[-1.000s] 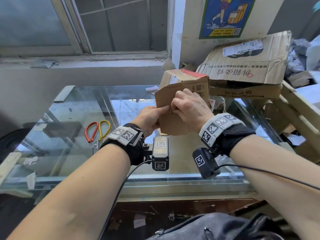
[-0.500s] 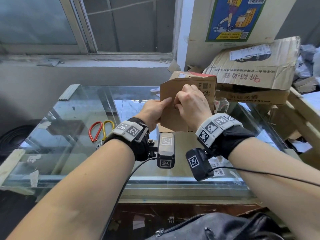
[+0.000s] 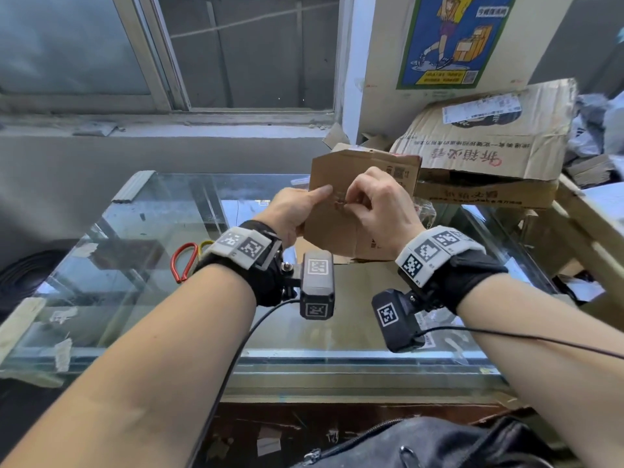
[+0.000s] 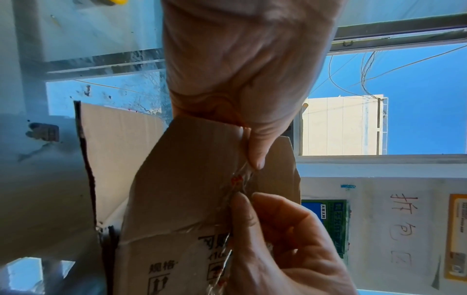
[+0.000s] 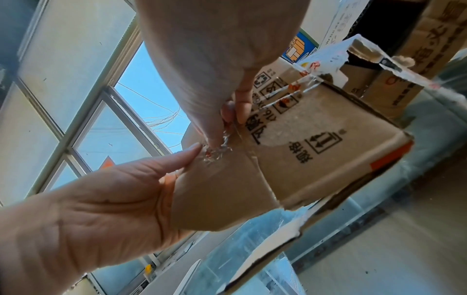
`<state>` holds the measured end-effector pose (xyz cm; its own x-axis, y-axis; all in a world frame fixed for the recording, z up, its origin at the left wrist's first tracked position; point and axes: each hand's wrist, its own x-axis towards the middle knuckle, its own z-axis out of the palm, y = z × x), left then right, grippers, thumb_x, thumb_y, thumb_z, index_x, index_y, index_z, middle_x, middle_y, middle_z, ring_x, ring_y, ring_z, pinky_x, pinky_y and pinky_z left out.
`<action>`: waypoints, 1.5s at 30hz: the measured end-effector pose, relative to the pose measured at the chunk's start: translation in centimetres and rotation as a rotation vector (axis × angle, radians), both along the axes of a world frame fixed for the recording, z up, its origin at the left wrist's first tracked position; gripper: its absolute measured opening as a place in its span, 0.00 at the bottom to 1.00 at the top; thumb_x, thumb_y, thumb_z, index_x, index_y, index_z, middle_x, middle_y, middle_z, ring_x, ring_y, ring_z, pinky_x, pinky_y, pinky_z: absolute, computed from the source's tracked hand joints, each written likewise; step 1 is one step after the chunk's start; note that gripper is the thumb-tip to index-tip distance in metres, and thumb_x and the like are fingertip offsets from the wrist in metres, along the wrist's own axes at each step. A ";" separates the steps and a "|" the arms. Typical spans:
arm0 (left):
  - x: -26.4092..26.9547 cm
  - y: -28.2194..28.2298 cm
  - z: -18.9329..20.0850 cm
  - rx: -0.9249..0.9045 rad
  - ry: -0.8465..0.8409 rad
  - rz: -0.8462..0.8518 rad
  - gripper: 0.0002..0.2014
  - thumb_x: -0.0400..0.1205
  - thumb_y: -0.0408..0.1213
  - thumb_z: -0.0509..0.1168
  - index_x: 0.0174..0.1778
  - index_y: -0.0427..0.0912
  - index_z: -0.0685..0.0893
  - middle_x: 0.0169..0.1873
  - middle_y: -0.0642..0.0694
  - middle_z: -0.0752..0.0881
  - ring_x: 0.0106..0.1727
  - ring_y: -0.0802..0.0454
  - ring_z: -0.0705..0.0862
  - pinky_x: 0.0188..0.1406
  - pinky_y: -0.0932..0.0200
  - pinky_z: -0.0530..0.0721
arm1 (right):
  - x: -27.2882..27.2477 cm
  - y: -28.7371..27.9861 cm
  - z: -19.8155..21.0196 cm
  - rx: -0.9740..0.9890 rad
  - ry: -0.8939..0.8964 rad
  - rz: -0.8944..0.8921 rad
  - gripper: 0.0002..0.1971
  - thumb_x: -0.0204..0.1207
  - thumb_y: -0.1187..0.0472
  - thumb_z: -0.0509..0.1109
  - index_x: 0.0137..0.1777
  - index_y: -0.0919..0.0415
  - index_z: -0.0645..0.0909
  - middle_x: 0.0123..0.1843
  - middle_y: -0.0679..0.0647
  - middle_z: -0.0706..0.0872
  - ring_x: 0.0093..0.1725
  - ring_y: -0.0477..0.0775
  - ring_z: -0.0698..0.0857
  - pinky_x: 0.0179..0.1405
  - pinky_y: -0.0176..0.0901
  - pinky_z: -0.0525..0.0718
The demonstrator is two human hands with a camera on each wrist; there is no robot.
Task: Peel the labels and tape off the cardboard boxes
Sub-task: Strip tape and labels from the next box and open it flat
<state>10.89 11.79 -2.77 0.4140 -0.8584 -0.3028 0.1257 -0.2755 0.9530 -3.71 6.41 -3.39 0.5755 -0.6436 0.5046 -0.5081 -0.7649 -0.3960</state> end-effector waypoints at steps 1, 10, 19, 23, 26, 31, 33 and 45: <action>0.0 0.1 0.0 -0.001 0.015 0.001 0.10 0.81 0.41 0.71 0.40 0.37 0.84 0.36 0.41 0.88 0.37 0.46 0.86 0.51 0.49 0.85 | 0.0 0.0 0.1 0.002 0.018 0.002 0.07 0.70 0.66 0.77 0.47 0.62 0.84 0.46 0.55 0.80 0.48 0.56 0.80 0.49 0.51 0.81; -0.2 0.7 0.0 0.011 -0.019 -0.009 0.11 0.81 0.43 0.71 0.44 0.37 0.84 0.40 0.40 0.88 0.42 0.44 0.86 0.52 0.48 0.86 | 0.1 0.7 0.9 0.024 0.121 -0.015 0.07 0.73 0.59 0.76 0.49 0.58 0.89 0.46 0.51 0.77 0.53 0.56 0.78 0.49 0.51 0.80; -1.1 0.4 -0.5 -0.001 -0.090 0.006 0.14 0.82 0.44 0.69 0.52 0.35 0.85 0.42 0.42 0.87 0.41 0.48 0.85 0.42 0.55 0.85 | 0.3 1.0 1.8 0.025 0.272 -0.028 0.08 0.78 0.59 0.70 0.52 0.62 0.86 0.53 0.55 0.79 0.59 0.55 0.76 0.51 0.44 0.72; -1.5 0.5 -1.3 0.020 -0.072 -0.008 0.11 0.83 0.44 0.68 0.46 0.38 0.85 0.37 0.43 0.86 0.37 0.49 0.84 0.35 0.60 0.81 | -0.5 0.8 2.0 -0.020 0.385 0.071 0.07 0.78 0.59 0.70 0.50 0.60 0.86 0.52 0.53 0.78 0.58 0.53 0.75 0.45 0.44 0.70; -1.8 0.4 -1.3 -0.013 -0.057 0.011 0.12 0.82 0.46 0.69 0.48 0.38 0.86 0.40 0.42 0.87 0.41 0.46 0.84 0.39 0.58 0.81 | -0.8 0.8 2.0 -0.033 0.329 0.070 0.06 0.77 0.59 0.71 0.51 0.60 0.85 0.53 0.53 0.78 0.59 0.54 0.76 0.47 0.46 0.76; -1.9 0.2 -0.9 -0.044 -0.057 0.025 0.11 0.82 0.46 0.69 0.46 0.41 0.87 0.43 0.42 0.87 0.45 0.46 0.84 0.47 0.55 0.81 | -0.6 0.8 0.9 -0.040 0.137 0.018 0.07 0.75 0.60 0.74 0.50 0.61 0.89 0.50 0.56 0.82 0.56 0.57 0.78 0.46 0.47 0.78; -2.0 0.1 -0.9 -0.048 -0.053 0.038 0.10 0.81 0.46 0.70 0.42 0.42 0.86 0.40 0.43 0.88 0.44 0.46 0.85 0.49 0.54 0.83 | -0.6 0.8 0.5 -0.089 0.095 0.021 0.05 0.73 0.63 0.75 0.44 0.64 0.89 0.45 0.57 0.83 0.52 0.60 0.81 0.43 0.44 0.76; -1.7 -0.7 -0.7 -0.046 -0.043 0.050 0.12 0.79 0.49 0.71 0.42 0.43 0.86 0.43 0.43 0.88 0.49 0.44 0.85 0.58 0.48 0.83 | -1.0 0.2 1.5 -0.029 0.144 0.060 0.09 0.72 0.65 0.75 0.52 0.64 0.86 0.51 0.59 0.81 0.56 0.59 0.79 0.55 0.54 0.80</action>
<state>9.23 11.08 -3.49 0.4686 -0.8489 -0.2445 0.0970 -0.2257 0.9694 -4.74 6.60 -1.85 0.6800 -0.5924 0.4321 -0.5112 -0.8055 -0.2997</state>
